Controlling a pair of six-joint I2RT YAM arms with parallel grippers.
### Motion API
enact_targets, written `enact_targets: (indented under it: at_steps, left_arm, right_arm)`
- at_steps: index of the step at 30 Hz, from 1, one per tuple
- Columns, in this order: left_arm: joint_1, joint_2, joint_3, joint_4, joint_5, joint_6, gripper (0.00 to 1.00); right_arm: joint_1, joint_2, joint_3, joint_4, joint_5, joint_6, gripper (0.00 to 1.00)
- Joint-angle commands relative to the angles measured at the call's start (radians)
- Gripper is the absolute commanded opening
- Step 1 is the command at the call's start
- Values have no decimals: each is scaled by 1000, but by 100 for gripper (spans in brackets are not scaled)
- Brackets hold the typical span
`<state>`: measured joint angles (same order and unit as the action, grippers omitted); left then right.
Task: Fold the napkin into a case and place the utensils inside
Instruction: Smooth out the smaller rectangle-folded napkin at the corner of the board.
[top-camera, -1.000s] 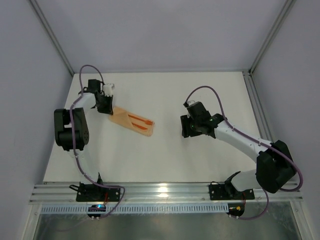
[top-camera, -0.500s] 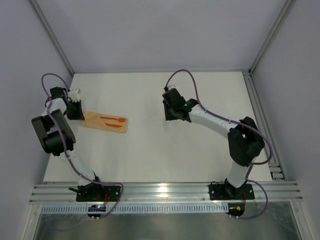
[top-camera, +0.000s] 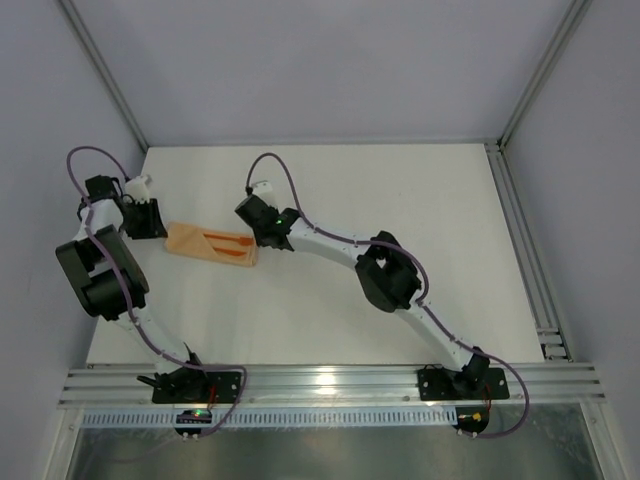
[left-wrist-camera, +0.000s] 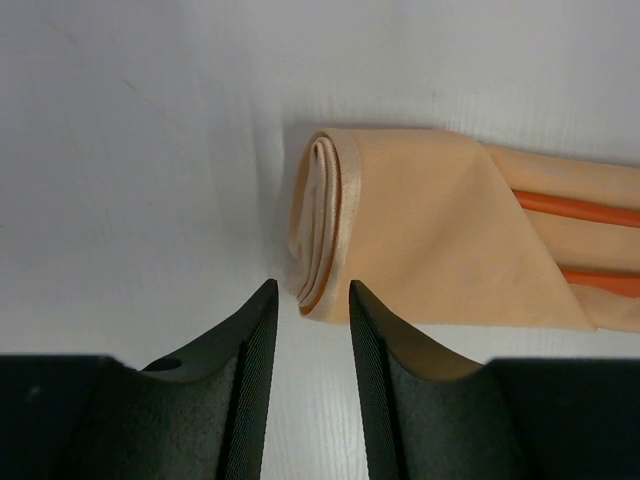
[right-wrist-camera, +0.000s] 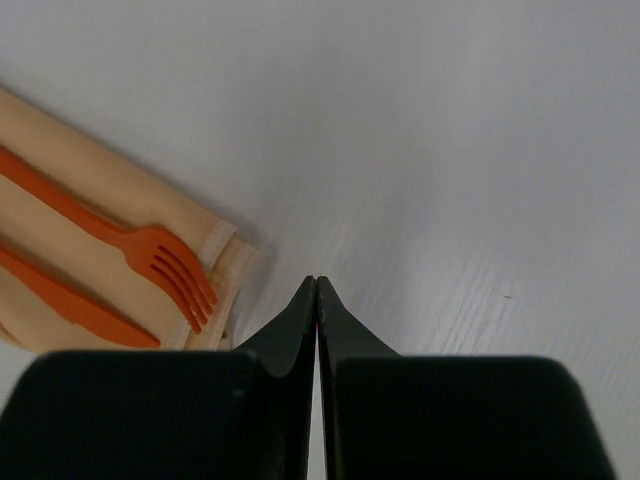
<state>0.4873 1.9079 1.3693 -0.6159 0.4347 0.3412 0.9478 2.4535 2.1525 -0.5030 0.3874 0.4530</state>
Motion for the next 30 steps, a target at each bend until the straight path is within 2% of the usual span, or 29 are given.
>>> enact_targets:
  at_steps: [1,5,10,26,29,30]
  left_arm:
    - [20,-89,8,10,-13,-19,37]
    - [20,-95,-15,-7,-24,-24,38]
    - [22,-107,-53,15,-33,-27,38]
    - [22,-78,-88,50,-51,-2,39]
    - [22,-70,-88,56,-47,2,39]
    - [22,-69,-88,58,-44,1,39]
  right_arm:
    - [-9,1,55,-46,120,27,3]
    - [-6,36,66,-6,134,36,3]
    - [34,162,237,-80,179,0,3]
    - [83,199,242,-48,298,-80,3]
    - [83,229,268,-8,286,-143,3]
    - [83,239,268,18,260,-213,3]
